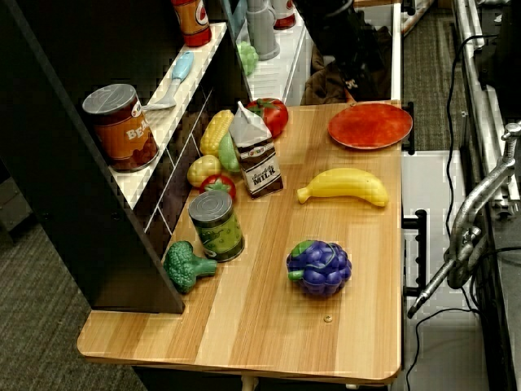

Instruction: Put banana on plate

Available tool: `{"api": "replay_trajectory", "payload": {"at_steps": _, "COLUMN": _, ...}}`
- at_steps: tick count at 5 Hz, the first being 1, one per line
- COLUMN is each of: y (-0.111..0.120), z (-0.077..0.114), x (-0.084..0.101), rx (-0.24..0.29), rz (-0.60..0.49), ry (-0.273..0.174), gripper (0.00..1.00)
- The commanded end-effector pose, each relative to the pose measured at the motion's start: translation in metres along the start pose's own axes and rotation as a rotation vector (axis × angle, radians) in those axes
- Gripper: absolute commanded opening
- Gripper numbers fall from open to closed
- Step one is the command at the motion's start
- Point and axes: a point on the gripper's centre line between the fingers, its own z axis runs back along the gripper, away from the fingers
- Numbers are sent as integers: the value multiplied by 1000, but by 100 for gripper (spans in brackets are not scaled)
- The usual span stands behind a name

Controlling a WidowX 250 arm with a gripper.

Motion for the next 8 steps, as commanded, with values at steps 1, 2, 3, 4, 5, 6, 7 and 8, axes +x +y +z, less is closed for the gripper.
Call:
{"api": "replay_trajectory", "payload": {"at_steps": 1, "y": 24, "z": 14, "x": -4, "rx": 127, "rz": -53, "ry": -104, "gripper": 100}}
{"api": "replay_trajectory", "payload": {"at_steps": 2, "y": 32, "z": 6, "x": -2, "rx": 197, "rz": -107, "ry": -170, "gripper": 100}}
{"api": "replay_trajectory", "payload": {"at_steps": 3, "y": 33, "z": 9, "x": 4, "rx": 246, "rz": -135, "ry": -199, "gripper": 100}}
{"api": "replay_trajectory", "payload": {"at_steps": 4, "y": 35, "z": 31, "x": 6, "rx": 202, "rz": -142, "ry": -176, "gripper": 100}}
{"api": "replay_trajectory", "payload": {"at_steps": 5, "y": 48, "z": 52, "x": 8, "rx": 143, "rz": -117, "ry": -171, "gripper": 100}}
{"api": "replay_trajectory", "payload": {"at_steps": 6, "y": 61, "z": 61, "x": 10, "rx": 134, "rz": -104, "ry": -159, "gripper": 100}}
{"api": "replay_trajectory", "payload": {"at_steps": 7, "y": 90, "z": 55, "x": 3, "rx": 119, "rz": -82, "ry": -162, "gripper": 100}}
{"api": "replay_trajectory", "payload": {"at_steps": 8, "y": 110, "z": 43, "x": -1, "rx": 100, "rz": -68, "ry": -151, "gripper": 100}}
